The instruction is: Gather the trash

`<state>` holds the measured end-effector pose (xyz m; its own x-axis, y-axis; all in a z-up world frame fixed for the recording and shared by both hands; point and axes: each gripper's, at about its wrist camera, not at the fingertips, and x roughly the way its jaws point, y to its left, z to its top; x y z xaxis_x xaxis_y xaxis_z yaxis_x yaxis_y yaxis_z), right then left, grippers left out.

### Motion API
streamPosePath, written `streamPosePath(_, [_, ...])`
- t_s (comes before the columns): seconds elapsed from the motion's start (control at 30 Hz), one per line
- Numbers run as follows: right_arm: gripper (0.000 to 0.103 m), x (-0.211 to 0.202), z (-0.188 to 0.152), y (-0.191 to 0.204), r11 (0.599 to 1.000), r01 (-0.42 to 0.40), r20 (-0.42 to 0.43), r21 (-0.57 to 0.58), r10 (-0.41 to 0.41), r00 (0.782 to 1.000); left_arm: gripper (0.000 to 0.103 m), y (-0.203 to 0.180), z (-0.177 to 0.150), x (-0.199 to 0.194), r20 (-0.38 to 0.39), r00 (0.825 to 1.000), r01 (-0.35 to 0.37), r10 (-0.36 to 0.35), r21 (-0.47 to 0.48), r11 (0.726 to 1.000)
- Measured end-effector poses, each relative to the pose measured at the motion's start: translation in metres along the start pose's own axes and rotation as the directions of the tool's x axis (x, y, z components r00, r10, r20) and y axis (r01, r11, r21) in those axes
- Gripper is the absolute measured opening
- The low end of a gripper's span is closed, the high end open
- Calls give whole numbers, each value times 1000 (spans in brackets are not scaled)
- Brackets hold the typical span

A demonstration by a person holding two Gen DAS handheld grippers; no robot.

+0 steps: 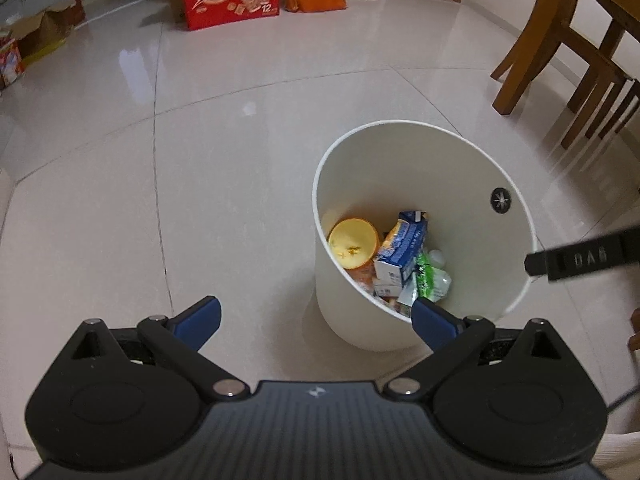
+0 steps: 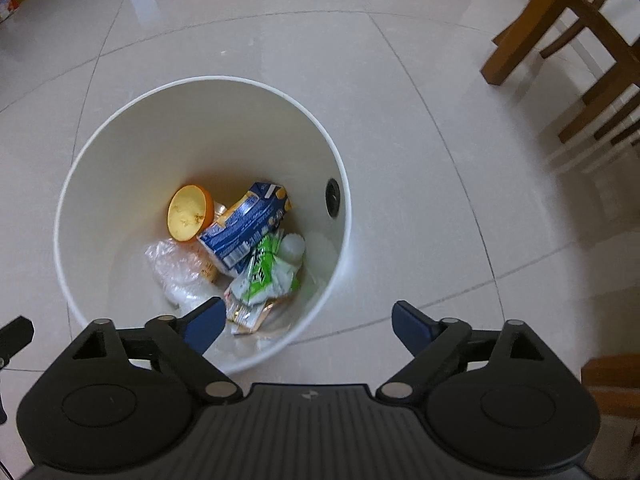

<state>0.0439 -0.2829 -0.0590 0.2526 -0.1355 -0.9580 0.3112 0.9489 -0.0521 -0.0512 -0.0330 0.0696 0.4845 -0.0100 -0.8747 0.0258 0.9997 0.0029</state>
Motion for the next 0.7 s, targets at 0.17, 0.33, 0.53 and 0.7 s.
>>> streamPosePath(0.17, [103,-37,-24,4,999,5,38,31,-7,999,101,-11,-1,-19,-19,1000,-24,25,20,999])
streamPosePath(0.33, [103,-64,-53,11,996,-39,48,75,36,998,101,-16,-5,-31,-29,999,-31,31,21,999])
streamPosePath(0.53, [103,-78,-77,16,996,-30,63,82,25,998,101,-14,-6,-37,-48,998,-42,41,-14,999])
streamPosePath(0.7, [103,-83,-84,15,994,-53,69,95,46,997,101,-17,-6,-37,-51,997,-53,53,-8,999])
